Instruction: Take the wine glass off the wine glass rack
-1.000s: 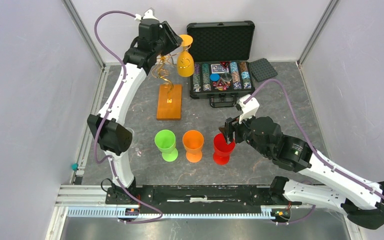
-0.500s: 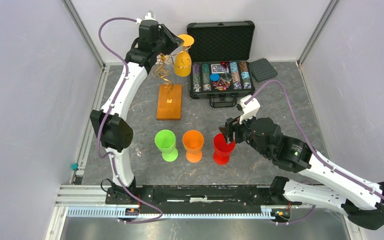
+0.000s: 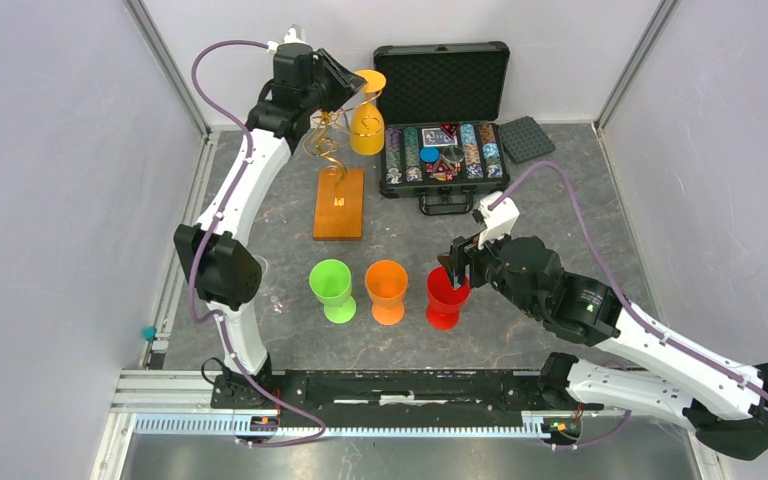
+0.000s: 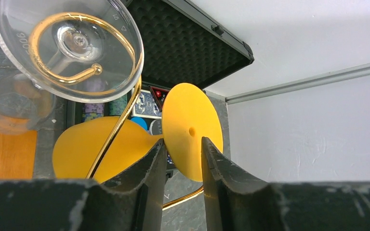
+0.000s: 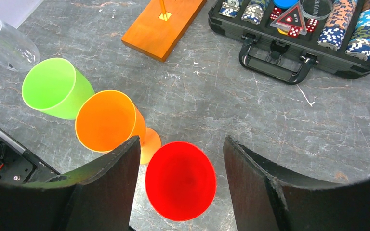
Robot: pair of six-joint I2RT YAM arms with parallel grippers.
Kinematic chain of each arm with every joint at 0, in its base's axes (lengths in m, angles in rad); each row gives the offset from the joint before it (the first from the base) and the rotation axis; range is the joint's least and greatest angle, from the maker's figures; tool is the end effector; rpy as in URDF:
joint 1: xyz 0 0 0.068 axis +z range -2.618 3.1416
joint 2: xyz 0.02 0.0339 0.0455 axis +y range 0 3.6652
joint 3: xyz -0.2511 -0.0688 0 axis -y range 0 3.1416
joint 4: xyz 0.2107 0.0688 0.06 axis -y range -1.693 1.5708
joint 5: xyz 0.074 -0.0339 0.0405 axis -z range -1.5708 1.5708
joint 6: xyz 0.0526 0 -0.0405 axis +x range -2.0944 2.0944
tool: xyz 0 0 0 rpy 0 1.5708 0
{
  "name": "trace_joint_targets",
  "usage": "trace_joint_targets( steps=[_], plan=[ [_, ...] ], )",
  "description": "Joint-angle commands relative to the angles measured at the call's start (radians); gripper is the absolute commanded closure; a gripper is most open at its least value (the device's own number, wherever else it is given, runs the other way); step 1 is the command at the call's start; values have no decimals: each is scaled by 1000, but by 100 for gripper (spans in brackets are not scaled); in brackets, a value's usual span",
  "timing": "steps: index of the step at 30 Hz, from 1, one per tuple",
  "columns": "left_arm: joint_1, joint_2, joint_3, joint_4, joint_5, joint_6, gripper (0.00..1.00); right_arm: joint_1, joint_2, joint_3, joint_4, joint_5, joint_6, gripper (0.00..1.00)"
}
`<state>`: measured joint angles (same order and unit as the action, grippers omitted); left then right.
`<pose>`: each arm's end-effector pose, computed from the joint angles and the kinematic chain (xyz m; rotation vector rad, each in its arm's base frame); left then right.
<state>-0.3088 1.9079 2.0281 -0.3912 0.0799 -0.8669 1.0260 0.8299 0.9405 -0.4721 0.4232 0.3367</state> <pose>0.4054 -0.1337 0.4015 -0.4767 1.8774 -0.8805 0.1052 0.1320 0.3385 -0.3788 1.8951 0.5130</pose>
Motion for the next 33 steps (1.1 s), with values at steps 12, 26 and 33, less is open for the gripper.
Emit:
trace_joint_targets(
  steps=[12,26,33],
  plan=[
    [12,-66,-6,24,-24,15,82,3,-6,-6,50,10,9,31],
    [46,-67,-148,264,106,-234,92,3,-9,-14,46,18,-6,31],
    [48,-72,-191,322,134,-277,88,3,-8,-20,43,28,-7,31]
  ],
)
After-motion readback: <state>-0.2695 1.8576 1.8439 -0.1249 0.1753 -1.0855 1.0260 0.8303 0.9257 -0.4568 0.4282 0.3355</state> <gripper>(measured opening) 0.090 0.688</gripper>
